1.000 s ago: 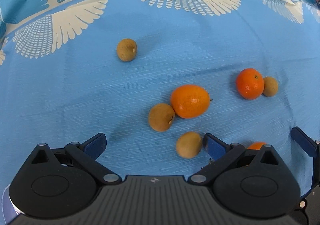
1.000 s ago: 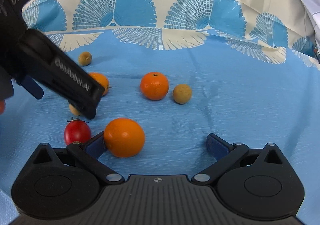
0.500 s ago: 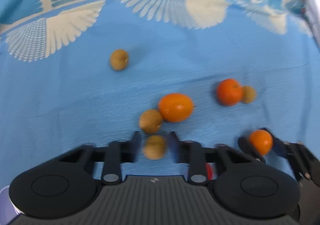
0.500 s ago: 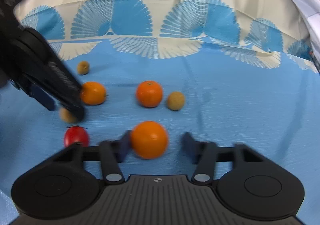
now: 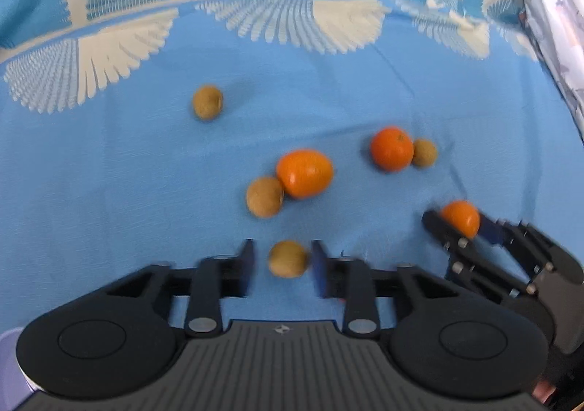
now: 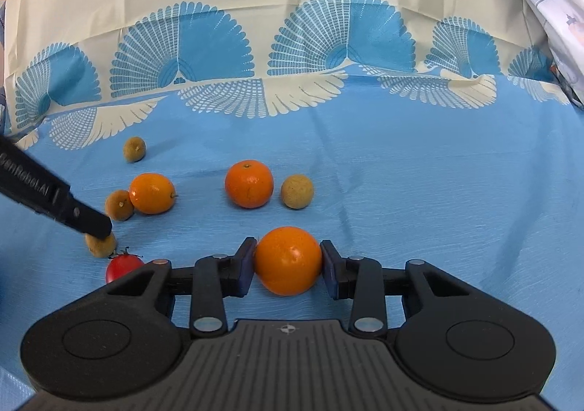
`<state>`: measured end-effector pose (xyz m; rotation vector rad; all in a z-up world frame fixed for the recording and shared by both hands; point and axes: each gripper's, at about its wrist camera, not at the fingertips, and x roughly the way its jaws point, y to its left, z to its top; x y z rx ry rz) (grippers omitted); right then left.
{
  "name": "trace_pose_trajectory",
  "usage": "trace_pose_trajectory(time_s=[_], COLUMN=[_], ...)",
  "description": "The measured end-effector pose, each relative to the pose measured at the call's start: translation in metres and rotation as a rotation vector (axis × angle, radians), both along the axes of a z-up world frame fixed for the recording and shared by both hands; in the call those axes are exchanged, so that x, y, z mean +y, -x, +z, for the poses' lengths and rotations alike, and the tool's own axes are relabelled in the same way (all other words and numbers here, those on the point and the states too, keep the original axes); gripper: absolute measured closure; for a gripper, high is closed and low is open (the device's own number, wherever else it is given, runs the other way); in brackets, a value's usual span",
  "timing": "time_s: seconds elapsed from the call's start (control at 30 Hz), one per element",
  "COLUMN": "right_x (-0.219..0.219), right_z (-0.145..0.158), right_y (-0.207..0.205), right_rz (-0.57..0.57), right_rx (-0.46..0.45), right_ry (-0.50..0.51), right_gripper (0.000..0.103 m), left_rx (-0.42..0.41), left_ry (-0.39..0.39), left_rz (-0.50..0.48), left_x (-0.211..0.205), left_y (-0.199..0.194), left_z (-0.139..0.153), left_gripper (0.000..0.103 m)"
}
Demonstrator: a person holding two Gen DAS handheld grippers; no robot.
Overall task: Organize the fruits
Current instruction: 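Grasp a brown longan with the left tool while the right tool grasps a large orange, then carry the longan with the left tool while the right tool carries the orange to the plate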
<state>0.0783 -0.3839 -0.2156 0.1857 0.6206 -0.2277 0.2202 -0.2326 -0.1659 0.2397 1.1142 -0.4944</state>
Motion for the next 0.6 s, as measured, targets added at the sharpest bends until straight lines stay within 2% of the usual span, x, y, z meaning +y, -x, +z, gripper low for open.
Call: trace_pose_trajectory(time_s=[0.07, 0.17, 0.2, 0.27, 0.37, 0.47, 0.53, 0.6], right_x=[0.000, -0.001, -0.001, -0.001, -0.001, -0.002, -0.002, -0.002], right_z=[0.000, 0.000, -0.001, -0.001, 0.000, 0.004, 0.009, 0.012], right_y=[0.000, 0.000, 0.000, -0.001, 0.001, 0.005, 0.009, 0.012], right_rz=[0.000, 0.002, 0.003, 0.004, 0.003, -0.012, -0.021, -0.023], right_rx=[0.001, 0.001, 0.001, 0.001, -0.007, -0.052, -0.093, -0.094], right_ry=[0.001, 0.003, 0.004, 0.004, -0.001, 0.013, 0.023, 0.035], right_gripper=[0.064, 0.064, 0.064, 0.064, 0.064, 0.064, 0.064, 0.064], left_rx=[0.011, 0.015, 0.008, 0.010, 0.000, 0.002, 0.005, -0.007], left_ry=[-0.017, -0.008, -0.007, 0.001, -0.014, -0.009, -0.015, -0.041], left_rz=[0.000, 0.012, 0.013, 0.003, -0.001, 0.015, 0.036, 0.052], left_x=[0.000, 0.005, 0.006, 0.006, 0.004, 0.004, 0.007, 0.010], left_y=[0.000, -0.001, 0.000, 0.002, 0.007, 0.013, 0.022, 0.036], left_z=[-0.007, -0.012, -0.011, -0.010, -0.005, 0.003, 0.014, 0.027], left_gripper=[0.044, 0.047, 0.058, 0.074, 0.074, 0.074, 0.074, 0.074])
